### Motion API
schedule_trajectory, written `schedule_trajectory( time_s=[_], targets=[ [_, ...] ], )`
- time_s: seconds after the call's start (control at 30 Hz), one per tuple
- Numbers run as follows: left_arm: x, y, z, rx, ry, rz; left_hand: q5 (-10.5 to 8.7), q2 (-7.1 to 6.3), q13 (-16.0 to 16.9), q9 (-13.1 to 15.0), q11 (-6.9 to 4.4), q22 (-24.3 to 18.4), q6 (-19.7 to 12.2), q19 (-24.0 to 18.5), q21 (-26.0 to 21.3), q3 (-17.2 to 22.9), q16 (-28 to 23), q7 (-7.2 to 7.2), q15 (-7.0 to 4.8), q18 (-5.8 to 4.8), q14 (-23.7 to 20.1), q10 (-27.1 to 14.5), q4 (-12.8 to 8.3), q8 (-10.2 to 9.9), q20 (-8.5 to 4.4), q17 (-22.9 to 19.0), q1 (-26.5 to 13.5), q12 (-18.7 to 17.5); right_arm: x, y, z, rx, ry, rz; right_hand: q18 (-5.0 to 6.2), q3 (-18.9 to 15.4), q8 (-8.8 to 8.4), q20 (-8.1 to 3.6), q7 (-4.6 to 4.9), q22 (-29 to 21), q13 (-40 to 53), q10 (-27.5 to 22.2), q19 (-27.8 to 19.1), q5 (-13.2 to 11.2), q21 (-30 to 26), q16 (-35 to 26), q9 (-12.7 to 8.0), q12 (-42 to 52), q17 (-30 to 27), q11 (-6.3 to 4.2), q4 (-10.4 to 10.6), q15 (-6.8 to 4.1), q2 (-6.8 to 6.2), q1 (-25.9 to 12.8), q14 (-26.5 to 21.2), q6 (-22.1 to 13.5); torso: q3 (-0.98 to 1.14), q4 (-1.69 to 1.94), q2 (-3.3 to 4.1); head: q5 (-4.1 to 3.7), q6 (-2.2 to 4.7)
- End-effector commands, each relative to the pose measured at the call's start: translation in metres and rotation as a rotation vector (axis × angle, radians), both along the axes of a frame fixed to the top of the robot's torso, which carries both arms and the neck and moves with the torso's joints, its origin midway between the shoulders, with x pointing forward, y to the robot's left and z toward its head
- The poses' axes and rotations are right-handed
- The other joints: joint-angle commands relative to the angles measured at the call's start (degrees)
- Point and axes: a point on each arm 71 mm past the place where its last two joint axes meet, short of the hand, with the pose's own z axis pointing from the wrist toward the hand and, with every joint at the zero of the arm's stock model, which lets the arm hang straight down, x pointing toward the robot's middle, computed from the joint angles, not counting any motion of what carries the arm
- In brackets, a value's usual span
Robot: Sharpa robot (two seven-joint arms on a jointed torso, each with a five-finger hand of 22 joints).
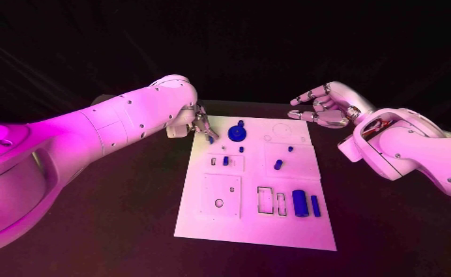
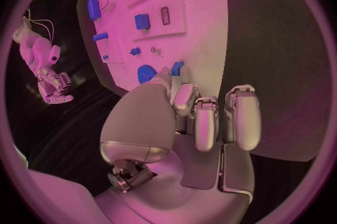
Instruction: Assemble the parts on the task board
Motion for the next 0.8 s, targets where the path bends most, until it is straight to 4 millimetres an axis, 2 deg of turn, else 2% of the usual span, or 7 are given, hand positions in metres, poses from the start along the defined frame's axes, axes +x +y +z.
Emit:
schedule_trajectory(
  time_s=[0.03,0.2,0.3,0.37,0.4,0.57,0.8],
  targets=[
    [-0.0016,-0.0029,-0.0024,-0.003,0.022,-0.025,0.05,0.18,-0.08,-0.22,-0.26,5.78,-0.23,1.51,0.1,1.51,0.18,-0.2,-0.41,-0.34,5.93,-0.04,-0.43,0.15,-0.32,15.06,1.35,-0.16,-0.0007,0.0021,-0.0002,-0.005,0.0,0.018,-0.37,-0.42,-0.32,-0.34,-0.11,13.41,6.58,-0.21,4.88,0.19,-0.16,-0.2,-0.04,-0.2,12.95,-0.03,-0.01,-0.32,0.31,0.03,5.55,0.35,0.0,0.03,-0.02,-0.03,-0.14],
    [-0.0027,-0.0043,-0.0031,-0.012,0.033,-0.041,0.29,0.06,-0.35,-0.79,-0.37,5.91,-0.7,1.52,0.13,6.66,0.18,-0.28,-0.5,-0.36,5.93,-0.19,-2.21,-0.11,-0.45,15.06,4.54,-0.44,-0.0007,0.0021,-0.0002,-0.002,0.002,0.018,-0.37,-0.42,-0.32,-0.34,-0.11,13.41,6.58,-0.21,4.88,0.19,-0.16,-0.2,-0.04,-0.2,12.95,-0.03,-0.01,-0.32,0.31,0.03,5.55,0.35,0.02,0.02,-0.07,0.0,-0.27],
    [-0.0032,-0.0046,-0.0033,-0.019,0.035,-0.048,0.47,-0.52,-0.54,-0.95,-0.21,6.08,-1.14,1.56,0.2,10.8,0.18,0.01,-0.4,-0.39,5.93,-0.24,-3.82,-0.13,-0.5,15.06,6.36,-0.66,-0.0006,0.002,-0.0002,-0.001,0.003,0.018,-0.37,-0.42,-0.32,-0.34,-0.11,13.41,6.58,-0.21,4.88,0.19,-0.16,-0.2,-0.04,-0.2,12.95,-0.03,-0.01,-0.32,0.31,0.03,5.55,0.35,0.01,0.04,-0.04,-0.02,-0.25],
    [-0.0033,-0.0045,-0.0032,-0.024,0.033,-0.049,0.54,-1.64,-0.69,-0.9,0.04,6.14,-1.41,1.57,0.21,13.83,0.18,0.3,-0.17,-0.42,5.93,-0.2,-4.66,0.06,-0.37,15.06,6.54,-0.8,-0.0006,0.002,-0.0002,0.0,0.003,0.018,-0.37,-0.42,-0.32,-0.34,-0.11,13.41,6.58,-0.21,4.88,0.19,-0.16,-0.2,-0.04,-0.2,12.95,-0.03,-0.01,-0.32,0.31,0.03,5.55,0.35,0.03,0.05,-0.04,-0.07,-0.32],
    [-0.0033,-0.0046,-0.0031,-0.027,0.031,-0.05,0.33,-3.69,-0.86,-0.72,0.33,6.22,-1.63,1.58,0.22,17.87,0.18,0.73,0.25,-0.45,5.93,0.0,-5.09,0.55,-0.04,15.06,5.25,-0.89,-0.0006,0.002,-0.0002,0.0,0.003,0.018,-0.37,-0.42,-0.32,-0.34,-0.11,13.41,6.58,-0.21,4.88,0.19,-0.16,-0.2,-0.04,-0.2,12.95,-0.03,-0.01,-0.32,0.31,0.03,5.55,0.35,0.01,0.05,-0.04,-0.07,-0.32],
    [-0.0037,-0.0049,-0.0015,-0.058,0.002,-0.048,1.04,-5.6,-1.02,-0.22,0.35,6.41,-1.7,1.64,0.27,23.63,0.18,0.74,0.26,-0.43,5.93,0.28,-6.85,1.65,-0.04,15.06,3.8,-0.88,-0.0004,0.0018,-0.0003,0.001,0.003,0.017,-0.37,-0.44,-0.32,-0.34,-0.11,13.41,6.59,-0.2,4.88,0.22,-0.17,-0.21,-0.04,-0.18,12.94,-0.02,0.02,-0.32,0.36,0.03,5.55,0.36,0.02,0.07,-0.04,-0.02,-0.34],
    [-0.0095,-0.0046,0.003,-0.12,-0.052,-0.043,2.19,-7.3,-1.08,0.26,0.36,6.61,-1.67,1.73,0.35,27.2,0.18,0.75,0.25,-0.47,5.93,0.6,-8.52,2.71,-0.09,15.06,2.1,-0.78,0.0001,0.0014,-0.0005,0.002,0.004,0.016,-0.37,-0.45,-0.32,-0.34,-0.11,13.41,6.6,-0.19,4.88,0.24,-0.17,-0.21,-0.04,-0.17,12.94,-0.02,0.04,-0.32,0.38,0.03,5.55,0.36,0.02,0.16,-0.15,0.12,-0.2]
  ],
)
